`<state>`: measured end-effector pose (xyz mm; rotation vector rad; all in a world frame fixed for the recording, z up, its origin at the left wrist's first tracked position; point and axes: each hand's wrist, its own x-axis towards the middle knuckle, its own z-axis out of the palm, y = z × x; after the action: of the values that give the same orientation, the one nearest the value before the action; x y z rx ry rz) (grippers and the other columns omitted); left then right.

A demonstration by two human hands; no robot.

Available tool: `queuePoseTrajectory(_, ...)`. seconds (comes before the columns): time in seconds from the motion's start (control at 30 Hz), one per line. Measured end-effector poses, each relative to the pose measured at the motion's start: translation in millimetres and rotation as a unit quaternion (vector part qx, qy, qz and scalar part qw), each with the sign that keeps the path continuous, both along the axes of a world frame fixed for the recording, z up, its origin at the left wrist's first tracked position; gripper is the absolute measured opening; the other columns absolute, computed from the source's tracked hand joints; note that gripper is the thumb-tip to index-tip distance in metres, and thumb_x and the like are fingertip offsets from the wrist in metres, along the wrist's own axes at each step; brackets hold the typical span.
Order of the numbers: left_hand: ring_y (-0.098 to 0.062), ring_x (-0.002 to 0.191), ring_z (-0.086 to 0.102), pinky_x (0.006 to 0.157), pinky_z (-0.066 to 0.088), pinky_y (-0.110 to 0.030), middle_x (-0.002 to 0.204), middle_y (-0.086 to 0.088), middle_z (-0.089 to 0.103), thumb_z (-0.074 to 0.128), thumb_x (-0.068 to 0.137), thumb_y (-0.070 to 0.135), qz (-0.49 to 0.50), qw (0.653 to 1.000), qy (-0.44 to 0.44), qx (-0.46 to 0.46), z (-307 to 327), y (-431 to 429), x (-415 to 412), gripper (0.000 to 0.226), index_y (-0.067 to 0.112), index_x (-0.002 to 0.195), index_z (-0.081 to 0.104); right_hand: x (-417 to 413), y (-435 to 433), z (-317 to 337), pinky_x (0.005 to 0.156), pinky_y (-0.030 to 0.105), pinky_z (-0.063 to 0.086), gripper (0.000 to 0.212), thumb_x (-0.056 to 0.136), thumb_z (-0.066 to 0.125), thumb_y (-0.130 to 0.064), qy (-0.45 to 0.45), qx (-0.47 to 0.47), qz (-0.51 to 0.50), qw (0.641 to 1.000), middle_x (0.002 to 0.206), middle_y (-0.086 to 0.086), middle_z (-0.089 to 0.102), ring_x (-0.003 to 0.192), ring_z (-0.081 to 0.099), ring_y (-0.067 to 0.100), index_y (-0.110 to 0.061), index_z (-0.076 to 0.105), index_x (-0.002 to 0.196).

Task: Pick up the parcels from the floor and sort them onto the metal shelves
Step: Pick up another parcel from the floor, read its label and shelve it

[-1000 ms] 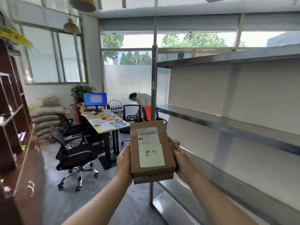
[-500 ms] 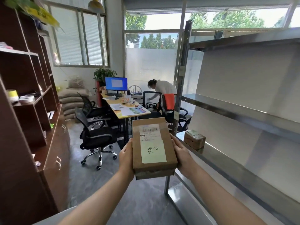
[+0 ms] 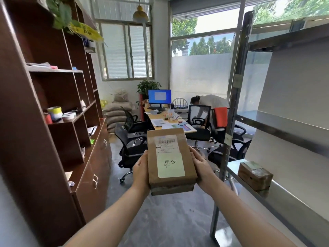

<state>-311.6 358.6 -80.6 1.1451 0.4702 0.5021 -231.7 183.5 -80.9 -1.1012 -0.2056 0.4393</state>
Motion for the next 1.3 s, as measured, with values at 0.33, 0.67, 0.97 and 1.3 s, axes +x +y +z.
queuePoseTrajectory(0.33, -0.032, 0.091, 0.073, 0.077, 0.058, -0.038, 0.104, -0.016, 0.076, 0.057, 0.098, 0.04, 0.024, 1.0, -0.004, 0.001, 2.8, 4.8, 70.0, 0.038, 0.007, 0.106, 0.072, 89.3, 15.1, -8.4, 0.066, 0.033, 0.064, 0.027, 0.104, 0.045, -0.022, 0.009, 0.03, 0.053, 0.998, 0.11, 0.006, 0.077, 0.093, 0.074, 0.023, -0.032, 0.064, 0.121)
queuePoseTrajectory(0.67, -0.025, 0.076, 0.075, 0.067, 0.061, -0.034, 0.095, -0.014, 0.078, 0.06, 0.098, 0.037, 0.055, 0.998, -0.003, -0.021, -19.3, 40.7, 108.9, 0.033, 0.008, 0.105, 0.074, 137.2, 56.9, -25.4, 0.067, 0.032, 0.063, 0.027, 0.105, 0.045, -0.023, 0.014, 0.008, 0.082, 0.997, 0.114, 0.009, 0.075, 0.096, 0.072, 0.023, -0.03, 0.064, 0.123)
queuePoseTrajectory(0.97, -0.034, 0.098, 0.073, 0.094, 0.056, -0.05, 0.1, -0.015, 0.078, 0.062, 0.095, 0.045, 0.067, 0.998, 0.009, -0.019, -33.8, 114.7, 166.7, 0.039, 0.01, 0.105, 0.077, 185.0, 123.9, -28.4, 0.078, 0.036, 0.062, 0.029, 0.105, 0.045, -0.024, -0.001, -0.018, 0.071, 0.997, 0.118, 0.008, 0.074, 0.11, 0.069, 0.028, -0.031, 0.061, 0.128)
queuePoseTrajectory(1.3, -0.033, 0.095, 0.075, 0.088, 0.059, -0.046, 0.097, -0.013, 0.079, 0.063, 0.094, 0.045, 0.014, 1.0, 0.015, -0.006, -32.6, 206.2, 252.4, 0.041, 0.009, 0.11, 0.075, 246.4, 198.7, -23.3, 0.08, 0.038, 0.061, 0.029, 0.102, 0.049, -0.027, -0.016, -0.045, 0.015, 0.999, 0.116, 0.002, 0.075, 0.109, 0.07, 0.025, -0.035, 0.06, 0.128)
